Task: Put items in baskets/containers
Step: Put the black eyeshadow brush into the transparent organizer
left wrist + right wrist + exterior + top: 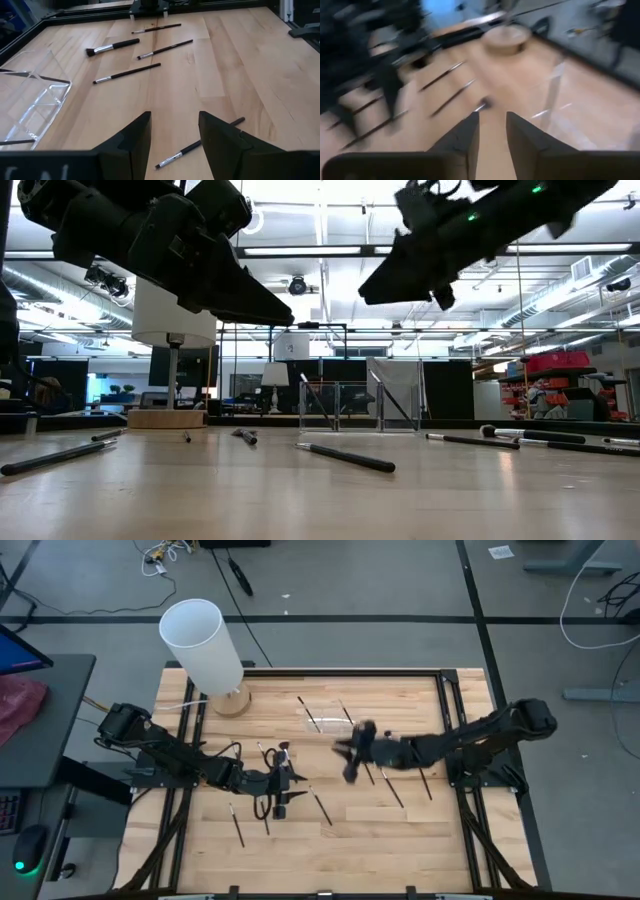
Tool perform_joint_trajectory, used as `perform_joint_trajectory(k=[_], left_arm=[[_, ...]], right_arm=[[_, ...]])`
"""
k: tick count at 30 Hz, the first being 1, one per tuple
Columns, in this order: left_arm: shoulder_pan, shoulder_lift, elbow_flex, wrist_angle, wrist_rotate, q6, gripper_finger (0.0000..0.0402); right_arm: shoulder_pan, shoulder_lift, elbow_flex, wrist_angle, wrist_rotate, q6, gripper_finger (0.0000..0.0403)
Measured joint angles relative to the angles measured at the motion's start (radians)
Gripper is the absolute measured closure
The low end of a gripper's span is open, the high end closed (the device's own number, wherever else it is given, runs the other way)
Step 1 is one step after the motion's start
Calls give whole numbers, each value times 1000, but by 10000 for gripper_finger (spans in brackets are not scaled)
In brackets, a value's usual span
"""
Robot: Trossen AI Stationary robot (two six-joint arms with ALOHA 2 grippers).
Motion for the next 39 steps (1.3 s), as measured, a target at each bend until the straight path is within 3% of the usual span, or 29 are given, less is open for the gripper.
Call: perform_joint_trajectory(k=[6,11,17,23,28,33,39], left_arm=[[0,-23,0,-98,-44,-53,234],[0,-112,0,-409,-134,-226,234],[-11,-227,0,-876,-168,-597,234],[-102,-221,-1,-1294,-207,-1117,234],[-156,-210,-2,-1366,-254,-1384,234],[-154,-210,-17,-1365,-264,-1415,228],[-149,-210,-144,-1335,-255,-1565,163]], right_arm=[[164,113,0,60,50,77,324],[225,218,0,183,69,84,331],[231,315,0,316,71,26,332],[211,364,0,376,73,-13,333],[189,378,0,393,73,-48,333],[176,378,0,402,73,-59,333],[172,378,0,405,73,-62,333]])
